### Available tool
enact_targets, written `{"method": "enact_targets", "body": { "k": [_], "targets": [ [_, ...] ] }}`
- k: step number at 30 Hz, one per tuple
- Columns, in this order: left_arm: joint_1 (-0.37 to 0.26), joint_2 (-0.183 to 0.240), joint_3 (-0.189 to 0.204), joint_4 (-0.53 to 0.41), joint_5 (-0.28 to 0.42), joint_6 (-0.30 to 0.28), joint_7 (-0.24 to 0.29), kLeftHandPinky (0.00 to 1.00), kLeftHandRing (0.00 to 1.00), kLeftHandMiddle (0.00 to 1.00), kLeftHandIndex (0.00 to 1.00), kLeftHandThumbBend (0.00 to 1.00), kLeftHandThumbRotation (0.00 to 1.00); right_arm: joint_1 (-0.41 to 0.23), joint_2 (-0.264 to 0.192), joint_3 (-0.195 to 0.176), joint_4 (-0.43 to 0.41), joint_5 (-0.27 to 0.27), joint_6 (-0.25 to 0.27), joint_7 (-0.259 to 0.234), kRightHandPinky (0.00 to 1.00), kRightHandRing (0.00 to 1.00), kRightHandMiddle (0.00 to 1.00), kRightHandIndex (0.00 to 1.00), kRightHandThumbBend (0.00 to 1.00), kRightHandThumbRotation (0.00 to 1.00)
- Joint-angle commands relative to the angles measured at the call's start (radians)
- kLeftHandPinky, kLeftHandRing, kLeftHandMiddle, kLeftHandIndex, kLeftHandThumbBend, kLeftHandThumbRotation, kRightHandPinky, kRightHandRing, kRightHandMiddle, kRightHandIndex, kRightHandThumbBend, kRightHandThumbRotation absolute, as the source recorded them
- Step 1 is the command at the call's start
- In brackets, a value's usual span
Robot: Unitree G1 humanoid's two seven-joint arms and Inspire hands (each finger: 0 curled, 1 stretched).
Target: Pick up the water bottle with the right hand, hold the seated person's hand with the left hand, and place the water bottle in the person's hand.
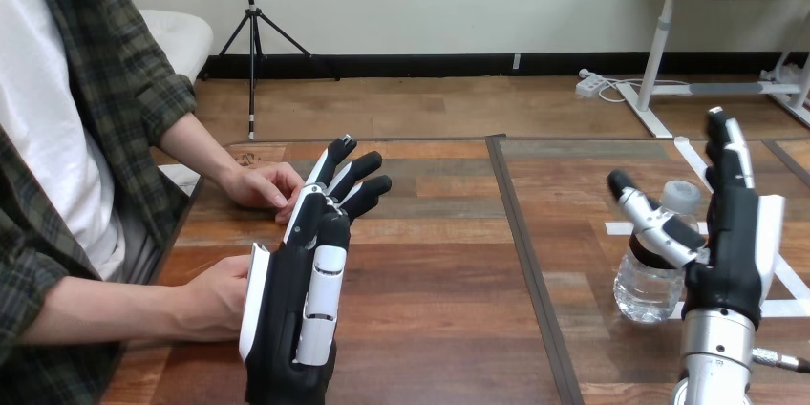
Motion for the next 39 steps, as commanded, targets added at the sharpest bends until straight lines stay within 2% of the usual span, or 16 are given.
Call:
{"method": "enact_targets", "body": {
  "k": [1,7,16,21,39],
  "targets": [
    [-0.041,-0.043,-0.003,-0.008,0.003,-0.014,0.002,0.83,0.81,0.85,0.91,0.53,1.00,-0.062,-0.044,0.015,-0.027,-0.055,0.027,-0.014,0.90,0.92,0.91,0.90,0.73,0.13],
    [-0.039,-0.043,-0.004,-0.009,0.002,-0.013,0.001,0.83,0.81,0.85,0.91,0.53,1.00,-0.059,-0.059,0.022,-0.043,-0.109,0.074,-0.020,0.82,0.88,0.89,0.88,0.74,0.10],
    [-0.040,-0.045,-0.005,-0.003,-0.002,-0.018,0.000,0.83,0.81,0.85,0.91,0.52,1.00,-0.058,-0.063,0.027,-0.061,-0.124,0.116,-0.017,0.73,0.82,0.85,0.87,0.76,0.06],
    [-0.038,-0.045,-0.004,-0.005,0.001,-0.016,0.003,0.83,0.81,0.85,0.91,0.53,1.00,-0.057,-0.066,0.034,-0.072,-0.132,0.145,-0.015,0.74,0.83,0.86,0.86,0.76,0.06],
    [-0.034,-0.049,-0.002,-0.012,0.003,-0.013,0.012,0.82,0.80,0.85,0.91,0.56,1.00,-0.051,-0.081,0.055,-0.103,-0.158,0.200,-0.014,0.79,0.88,0.88,0.87,0.76,0.03]
  ]
}}
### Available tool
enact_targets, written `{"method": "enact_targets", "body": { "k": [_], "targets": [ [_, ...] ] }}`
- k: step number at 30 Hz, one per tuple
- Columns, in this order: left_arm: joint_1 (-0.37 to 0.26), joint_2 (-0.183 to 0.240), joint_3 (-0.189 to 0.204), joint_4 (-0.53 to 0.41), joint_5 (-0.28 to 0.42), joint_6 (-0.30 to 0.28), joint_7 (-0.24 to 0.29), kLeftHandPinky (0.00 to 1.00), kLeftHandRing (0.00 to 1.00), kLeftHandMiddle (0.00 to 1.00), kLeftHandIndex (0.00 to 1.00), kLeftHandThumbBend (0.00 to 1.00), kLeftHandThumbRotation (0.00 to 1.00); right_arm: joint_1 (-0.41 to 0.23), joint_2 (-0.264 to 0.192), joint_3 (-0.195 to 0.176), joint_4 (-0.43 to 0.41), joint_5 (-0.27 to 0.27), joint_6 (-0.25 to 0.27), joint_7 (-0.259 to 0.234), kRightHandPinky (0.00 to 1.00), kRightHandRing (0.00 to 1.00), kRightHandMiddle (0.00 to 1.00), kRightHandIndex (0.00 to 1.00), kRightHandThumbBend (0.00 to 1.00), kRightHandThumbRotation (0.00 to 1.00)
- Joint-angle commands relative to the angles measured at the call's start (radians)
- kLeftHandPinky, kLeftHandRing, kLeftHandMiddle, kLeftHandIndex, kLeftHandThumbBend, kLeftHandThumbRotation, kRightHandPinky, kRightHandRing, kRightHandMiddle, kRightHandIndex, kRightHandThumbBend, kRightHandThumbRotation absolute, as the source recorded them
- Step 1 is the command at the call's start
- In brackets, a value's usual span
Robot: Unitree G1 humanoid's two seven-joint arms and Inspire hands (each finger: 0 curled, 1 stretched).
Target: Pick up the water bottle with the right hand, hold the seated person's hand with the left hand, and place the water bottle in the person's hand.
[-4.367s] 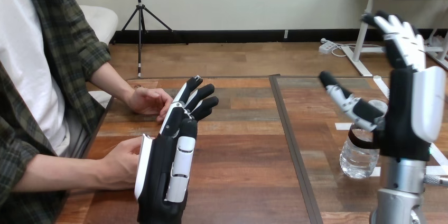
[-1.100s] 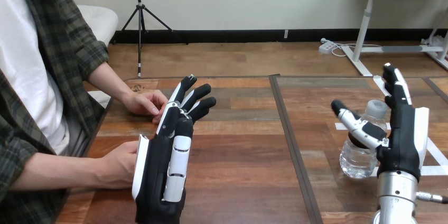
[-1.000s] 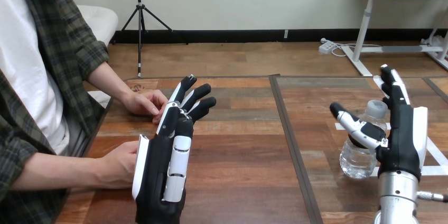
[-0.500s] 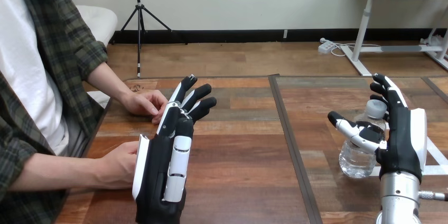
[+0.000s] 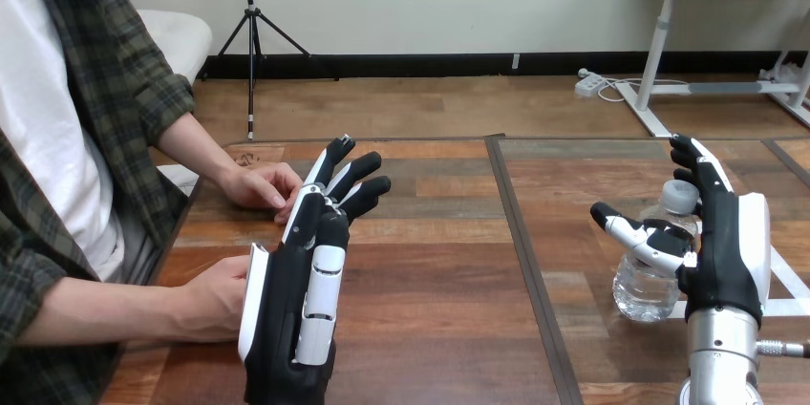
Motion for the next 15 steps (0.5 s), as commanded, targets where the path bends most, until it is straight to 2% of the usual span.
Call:
{"method": "enact_targets", "body": {
  "k": [1,15],
  "targets": [
    [-0.034,-0.048,-0.002,-0.012,0.002,-0.013,0.006,0.81,0.80,0.85,0.91,0.56,1.00,-0.051,-0.020,0.015,-0.068,-0.024,0.011,-0.007,0.79,0.88,0.88,0.87,0.76,0.02],
    [-0.035,-0.046,-0.003,-0.006,0.000,-0.019,0.003,0.80,0.79,0.85,0.91,0.55,1.00,-0.043,-0.026,0.019,-0.085,-0.049,0.046,-0.006,0.84,0.91,0.91,0.87,0.75,0.02]
  ]
}}
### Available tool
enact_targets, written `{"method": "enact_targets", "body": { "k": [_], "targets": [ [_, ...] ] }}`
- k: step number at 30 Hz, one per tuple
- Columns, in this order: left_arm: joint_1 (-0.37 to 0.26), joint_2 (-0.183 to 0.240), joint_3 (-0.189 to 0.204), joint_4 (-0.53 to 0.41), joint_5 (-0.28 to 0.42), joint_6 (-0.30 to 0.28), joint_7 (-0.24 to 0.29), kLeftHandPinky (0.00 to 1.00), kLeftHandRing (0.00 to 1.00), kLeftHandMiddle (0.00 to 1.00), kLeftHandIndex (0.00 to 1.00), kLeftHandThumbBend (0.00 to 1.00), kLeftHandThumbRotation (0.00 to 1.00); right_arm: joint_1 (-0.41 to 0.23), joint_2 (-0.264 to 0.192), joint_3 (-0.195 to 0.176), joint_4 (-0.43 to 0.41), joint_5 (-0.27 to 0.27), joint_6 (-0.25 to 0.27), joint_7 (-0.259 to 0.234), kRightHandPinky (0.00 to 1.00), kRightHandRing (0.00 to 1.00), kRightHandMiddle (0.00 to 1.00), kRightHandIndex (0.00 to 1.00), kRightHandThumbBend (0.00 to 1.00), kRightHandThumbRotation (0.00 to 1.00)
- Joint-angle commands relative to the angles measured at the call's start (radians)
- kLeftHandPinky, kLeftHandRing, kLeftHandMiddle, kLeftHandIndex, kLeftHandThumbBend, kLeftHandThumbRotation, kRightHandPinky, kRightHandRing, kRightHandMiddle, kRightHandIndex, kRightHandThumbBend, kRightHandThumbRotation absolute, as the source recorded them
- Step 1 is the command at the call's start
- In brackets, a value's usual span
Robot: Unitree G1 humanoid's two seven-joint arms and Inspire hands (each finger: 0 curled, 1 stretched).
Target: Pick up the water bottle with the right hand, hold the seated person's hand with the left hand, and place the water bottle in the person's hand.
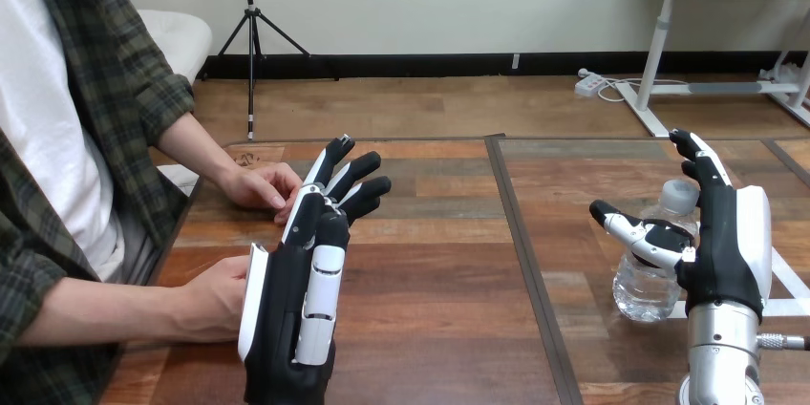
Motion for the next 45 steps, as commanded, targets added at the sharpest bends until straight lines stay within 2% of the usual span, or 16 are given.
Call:
{"method": "enact_targets", "body": {
  "k": [1,27,45],
  "targets": [
    [-0.035,-0.046,-0.003,-0.006,0.001,-0.019,0.002,0.80,0.79,0.85,0.91,0.55,1.00,-0.042,-0.023,0.012,-0.049,-0.015,0.001,-0.006,0.84,0.91,0.91,0.87,0.75,0.02],
    [-0.036,-0.049,0.001,-0.008,0.011,-0.016,0.012,0.80,0.79,0.84,0.91,0.59,1.00,-0.041,-0.034,0.025,-0.048,-0.033,0.040,0.006,0.83,0.90,0.90,0.87,0.76,0.02],
    [-0.033,-0.046,-0.003,-0.015,0.003,-0.011,0.010,0.80,0.79,0.84,0.91,0.59,1.00,-0.050,-0.027,0.021,-0.011,-0.004,0.043,0.031,0.82,0.88,0.90,0.88,0.75,0.00]
  ]
}}
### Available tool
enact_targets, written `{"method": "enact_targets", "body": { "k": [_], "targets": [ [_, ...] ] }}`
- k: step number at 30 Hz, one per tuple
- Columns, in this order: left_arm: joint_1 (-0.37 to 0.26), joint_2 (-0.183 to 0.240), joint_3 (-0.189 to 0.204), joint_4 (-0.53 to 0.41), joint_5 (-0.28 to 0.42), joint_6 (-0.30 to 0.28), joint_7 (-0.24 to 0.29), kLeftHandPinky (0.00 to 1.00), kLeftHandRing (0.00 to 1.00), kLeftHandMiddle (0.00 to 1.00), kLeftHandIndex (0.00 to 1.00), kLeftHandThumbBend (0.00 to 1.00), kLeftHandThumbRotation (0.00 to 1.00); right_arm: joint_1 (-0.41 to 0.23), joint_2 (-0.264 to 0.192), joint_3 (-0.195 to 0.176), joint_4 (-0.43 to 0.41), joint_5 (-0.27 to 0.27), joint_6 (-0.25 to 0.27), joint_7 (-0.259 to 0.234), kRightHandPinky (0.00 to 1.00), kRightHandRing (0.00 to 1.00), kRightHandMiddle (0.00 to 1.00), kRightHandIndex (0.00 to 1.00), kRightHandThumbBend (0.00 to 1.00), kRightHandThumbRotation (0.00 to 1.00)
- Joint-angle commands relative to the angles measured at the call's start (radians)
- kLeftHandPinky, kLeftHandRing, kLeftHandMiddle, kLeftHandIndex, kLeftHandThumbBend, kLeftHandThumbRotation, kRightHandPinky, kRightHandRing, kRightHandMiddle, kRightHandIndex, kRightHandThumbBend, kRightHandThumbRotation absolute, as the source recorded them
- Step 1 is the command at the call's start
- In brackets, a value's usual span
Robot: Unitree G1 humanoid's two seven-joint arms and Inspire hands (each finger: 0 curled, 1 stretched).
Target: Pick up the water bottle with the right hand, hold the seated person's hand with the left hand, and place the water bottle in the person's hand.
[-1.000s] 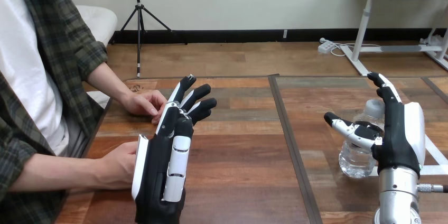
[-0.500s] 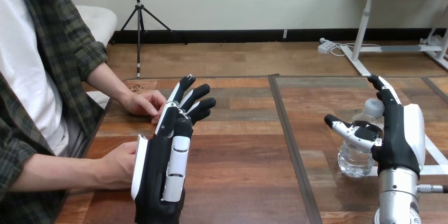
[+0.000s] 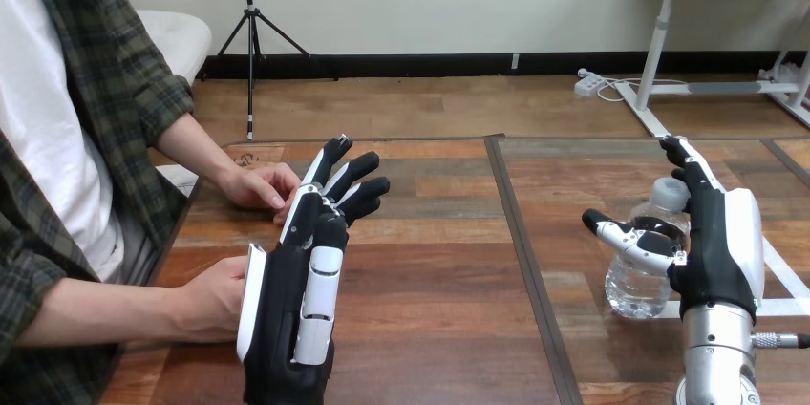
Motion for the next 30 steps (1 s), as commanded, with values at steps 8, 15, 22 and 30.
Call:
{"method": "enact_targets", "body": {
  "k": [8,15,22,30],
  "targets": [
    [-0.034,-0.045,-0.001,-0.013,0.003,-0.015,0.003,0.80,0.79,0.84,0.91,0.60,1.00,-0.060,-0.016,-0.004,0.028,0.035,-0.030,0.005,0.80,0.87,0.88,0.88,0.74,0.00],
    [-0.035,-0.043,0.000,-0.013,0.006,-0.016,0.004,0.80,0.79,0.84,0.91,0.60,1.00,-0.070,-0.011,-0.011,0.069,0.073,-0.066,0.002,0.77,0.84,0.87,0.88,0.74,0.00],
    [-0.036,-0.042,0.000,-0.012,0.005,-0.015,0.003,0.80,0.79,0.84,0.91,0.60,1.00,-0.080,-0.007,-0.012,0.103,0.104,-0.081,0.003,0.78,0.85,0.88,0.89,0.73,0.00],
    [-0.034,-0.041,-0.004,-0.015,-0.004,-0.011,-0.003,0.80,0.80,0.85,0.91,0.59,1.00,-0.089,0.000,-0.011,0.137,0.131,-0.103,-0.001,0.82,0.88,0.90,0.90,0.72,0.00]
  ]
}}
